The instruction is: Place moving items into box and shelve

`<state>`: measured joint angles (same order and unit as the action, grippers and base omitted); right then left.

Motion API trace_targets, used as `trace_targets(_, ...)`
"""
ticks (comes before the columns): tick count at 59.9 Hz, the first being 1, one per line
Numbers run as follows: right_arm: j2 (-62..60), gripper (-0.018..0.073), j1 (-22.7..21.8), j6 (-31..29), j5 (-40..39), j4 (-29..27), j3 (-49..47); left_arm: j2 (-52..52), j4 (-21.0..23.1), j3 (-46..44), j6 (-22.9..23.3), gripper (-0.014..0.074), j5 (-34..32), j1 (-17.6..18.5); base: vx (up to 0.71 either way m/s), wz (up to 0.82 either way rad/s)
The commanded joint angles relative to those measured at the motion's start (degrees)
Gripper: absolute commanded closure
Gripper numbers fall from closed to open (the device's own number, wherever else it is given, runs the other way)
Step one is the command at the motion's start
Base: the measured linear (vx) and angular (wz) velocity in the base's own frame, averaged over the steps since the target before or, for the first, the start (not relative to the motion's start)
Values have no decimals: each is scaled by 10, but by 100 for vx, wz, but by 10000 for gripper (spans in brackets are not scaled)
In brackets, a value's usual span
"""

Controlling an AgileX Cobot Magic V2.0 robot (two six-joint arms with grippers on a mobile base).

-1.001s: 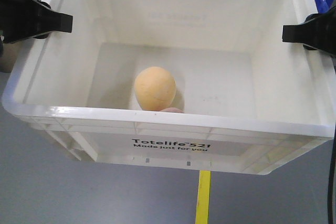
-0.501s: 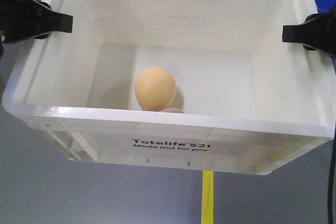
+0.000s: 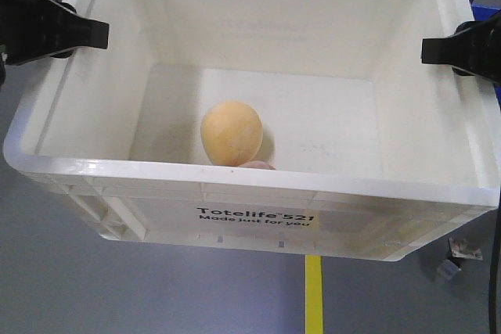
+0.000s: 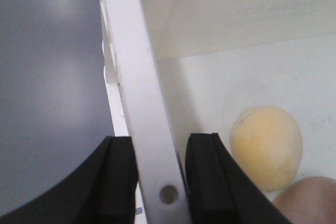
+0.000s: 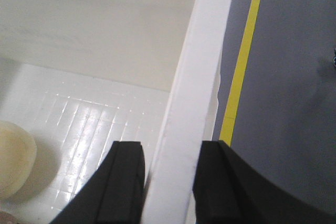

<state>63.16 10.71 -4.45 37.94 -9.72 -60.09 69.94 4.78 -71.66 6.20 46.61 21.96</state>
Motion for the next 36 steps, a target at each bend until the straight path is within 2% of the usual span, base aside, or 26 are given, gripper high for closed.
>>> trace_targets(1,-15,565,6,-12,-85,-37,-26,-25,61,-25,-13,603,-90,14,62,-6)
trace_targets(36,-15,565,6,-12,-85,-37,-26,-25,62,-25,-13,603,-90,14,63,-9)
